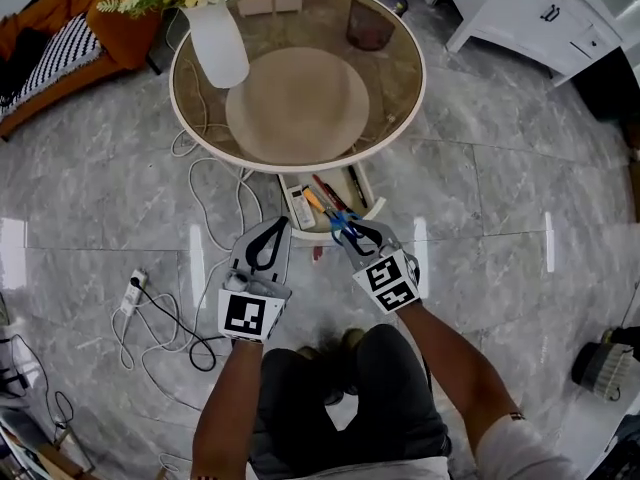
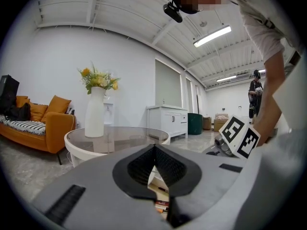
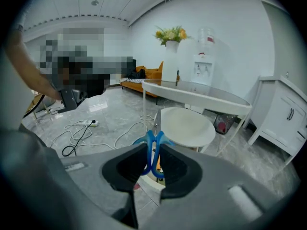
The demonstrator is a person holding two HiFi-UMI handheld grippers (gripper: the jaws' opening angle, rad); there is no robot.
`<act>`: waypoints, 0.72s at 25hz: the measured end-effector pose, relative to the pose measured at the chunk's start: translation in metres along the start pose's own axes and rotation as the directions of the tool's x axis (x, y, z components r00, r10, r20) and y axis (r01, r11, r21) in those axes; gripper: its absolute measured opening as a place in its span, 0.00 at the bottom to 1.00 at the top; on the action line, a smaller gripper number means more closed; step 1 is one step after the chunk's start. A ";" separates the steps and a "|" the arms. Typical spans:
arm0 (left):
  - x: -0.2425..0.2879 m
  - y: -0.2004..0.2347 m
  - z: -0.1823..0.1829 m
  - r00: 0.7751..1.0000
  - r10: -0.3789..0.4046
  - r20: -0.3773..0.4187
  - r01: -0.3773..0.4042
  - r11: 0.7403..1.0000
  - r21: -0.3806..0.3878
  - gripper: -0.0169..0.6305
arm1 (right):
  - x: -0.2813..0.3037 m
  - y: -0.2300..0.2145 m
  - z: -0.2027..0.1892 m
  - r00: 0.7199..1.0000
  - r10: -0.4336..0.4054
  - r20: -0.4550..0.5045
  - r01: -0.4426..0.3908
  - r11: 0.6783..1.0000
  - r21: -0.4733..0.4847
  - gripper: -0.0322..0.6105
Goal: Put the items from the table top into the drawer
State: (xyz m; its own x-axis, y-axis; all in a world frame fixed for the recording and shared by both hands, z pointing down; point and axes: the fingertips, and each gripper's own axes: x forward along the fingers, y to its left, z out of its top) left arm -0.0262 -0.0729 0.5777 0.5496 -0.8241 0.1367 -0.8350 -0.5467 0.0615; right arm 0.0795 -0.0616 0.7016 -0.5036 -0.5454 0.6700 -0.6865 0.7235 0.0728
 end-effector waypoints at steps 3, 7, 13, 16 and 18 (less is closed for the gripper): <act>0.011 -0.001 -0.017 1.000 -0.013 0.013 0.013 1.000 0.010 0.02 | 0.019 -0.010 -0.018 1.000 -0.007 -0.009 0.007 1.000 0.030 0.18; 0.025 -0.001 -0.043 1.000 -0.021 0.022 0.021 1.000 0.018 0.03 | 0.050 -0.023 -0.043 1.000 -0.010 -0.028 0.011 0.999 0.035 0.18; 0.042 0.000 -0.085 0.999 -0.022 0.041 0.021 1.000 0.018 0.03 | 0.092 -0.031 -0.082 0.997 0.004 -0.072 -0.004 1.000 0.013 0.18; 0.052 0.006 -0.098 0.997 -0.013 0.074 0.011 1.000 0.023 0.03 | 0.112 -0.034 -0.099 0.994 0.014 -0.105 -0.014 1.000 -0.003 0.18; 0.059 0.009 -0.108 0.996 -0.010 0.092 0.007 1.000 0.029 0.03 | 0.126 -0.035 -0.107 0.993 0.025 -0.118 -0.026 1.000 -0.012 0.18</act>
State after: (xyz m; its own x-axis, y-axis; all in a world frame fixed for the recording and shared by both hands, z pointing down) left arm -0.0041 -0.1108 0.6930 0.5579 -0.8287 0.0442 -0.8299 -0.5569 0.0338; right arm 0.0965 -0.1106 0.8618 -0.4548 -0.4735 0.7543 -0.6666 0.7426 0.0642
